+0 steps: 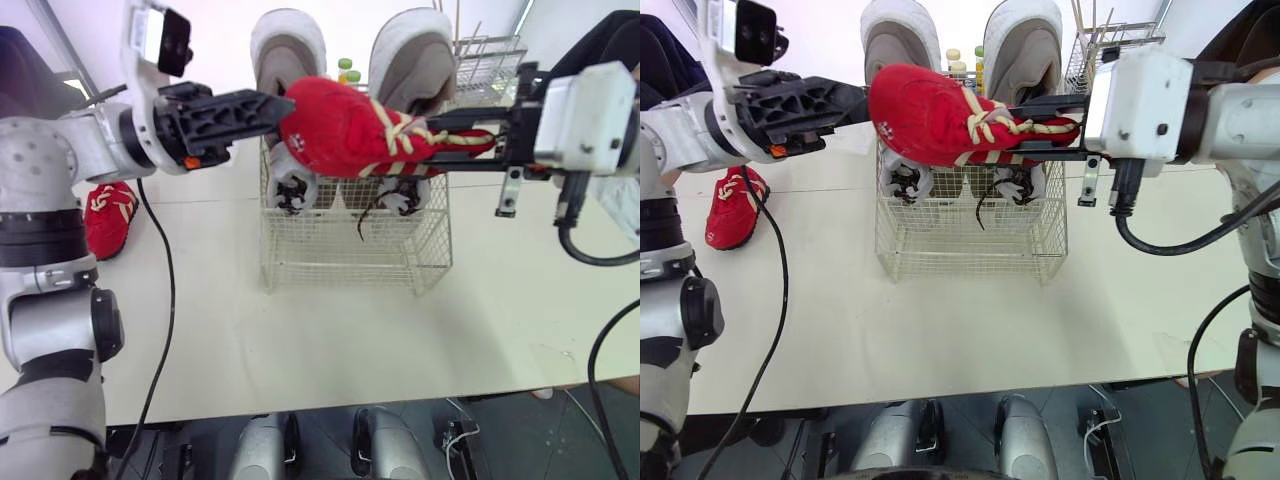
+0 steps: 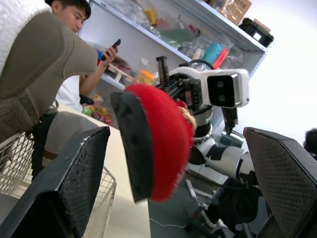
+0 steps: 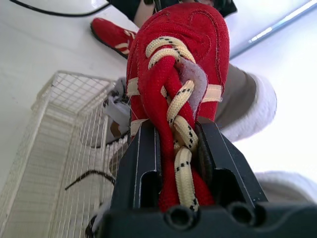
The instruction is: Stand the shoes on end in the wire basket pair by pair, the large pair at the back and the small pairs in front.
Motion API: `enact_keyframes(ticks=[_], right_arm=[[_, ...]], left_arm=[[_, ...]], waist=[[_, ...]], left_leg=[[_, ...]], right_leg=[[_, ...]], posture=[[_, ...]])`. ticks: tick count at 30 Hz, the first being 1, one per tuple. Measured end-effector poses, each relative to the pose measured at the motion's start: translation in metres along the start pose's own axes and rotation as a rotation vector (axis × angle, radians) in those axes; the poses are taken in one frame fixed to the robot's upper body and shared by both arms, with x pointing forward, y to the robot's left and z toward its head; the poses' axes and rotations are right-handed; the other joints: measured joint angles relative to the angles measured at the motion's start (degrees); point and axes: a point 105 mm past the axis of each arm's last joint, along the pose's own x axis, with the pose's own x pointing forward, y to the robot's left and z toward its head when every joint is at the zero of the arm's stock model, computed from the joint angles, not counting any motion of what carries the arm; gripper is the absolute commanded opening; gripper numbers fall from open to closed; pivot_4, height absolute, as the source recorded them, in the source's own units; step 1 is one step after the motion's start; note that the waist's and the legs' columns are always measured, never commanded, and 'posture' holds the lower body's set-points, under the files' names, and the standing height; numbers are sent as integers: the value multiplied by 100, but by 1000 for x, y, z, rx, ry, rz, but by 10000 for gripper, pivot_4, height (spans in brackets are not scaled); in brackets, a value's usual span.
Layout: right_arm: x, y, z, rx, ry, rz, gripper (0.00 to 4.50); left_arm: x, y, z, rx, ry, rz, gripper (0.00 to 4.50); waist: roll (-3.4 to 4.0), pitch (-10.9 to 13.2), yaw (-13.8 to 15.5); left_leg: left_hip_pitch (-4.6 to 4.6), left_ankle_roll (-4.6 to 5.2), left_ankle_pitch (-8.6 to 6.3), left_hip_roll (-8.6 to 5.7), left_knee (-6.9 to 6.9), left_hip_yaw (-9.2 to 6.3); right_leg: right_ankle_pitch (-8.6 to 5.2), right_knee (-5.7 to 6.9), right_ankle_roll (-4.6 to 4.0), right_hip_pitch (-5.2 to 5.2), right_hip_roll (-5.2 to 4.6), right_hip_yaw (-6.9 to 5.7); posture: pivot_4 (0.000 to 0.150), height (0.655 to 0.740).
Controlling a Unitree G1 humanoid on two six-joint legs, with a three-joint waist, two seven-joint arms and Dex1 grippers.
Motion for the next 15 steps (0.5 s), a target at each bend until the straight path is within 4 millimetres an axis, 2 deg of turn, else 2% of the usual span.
enact_keyframes(ticks=[6, 7, 8, 13, 15], right_arm=[[8, 3, 0, 5, -15, 21, 3773], [9, 2, 2, 2, -19, 21, 3772], [9, 1, 3, -2, -20, 21, 3772], [10, 1, 6, -4, -19, 30, 3772], [10, 1, 7, -4, -18, 33, 3772]], left_arm=[[10, 3, -9, 2, 49, -4, 45000], [10, 3, -10, 5, 54, -1, 39749], [11, 4, -10, 11, 59, 6, 37423], [13, 5, -13, 17, 69, 7, 13481], [12, 7, -14, 13, 68, 19, 6387]], waist=[[0, 0, -2], [1, 0, -5], [1, 0, -7], [1, 0, -3], [1, 0, -6]], left_leg=[[0, 0, 0, 0, 3, 0], [0, 0, 0, 0, 3, 0], [0, 0, 0, 1, 3, -1], [0, 0, 0, 0, 5, -1], [0, 0, 0, 1, 6, -1]], right_leg=[[0, 5, 0, 0, 0, 0], [0, 5, 0, 0, 0, 0], [0, 5, 0, 0, 0, 0], [0, 6, 0, 0, 0, 0], [0, 7, 0, 0, 0, 0]], posture=[[1500, 7400], [1500, 7400], [1500, 7400], [1500, 7400], [1500, 7400]])
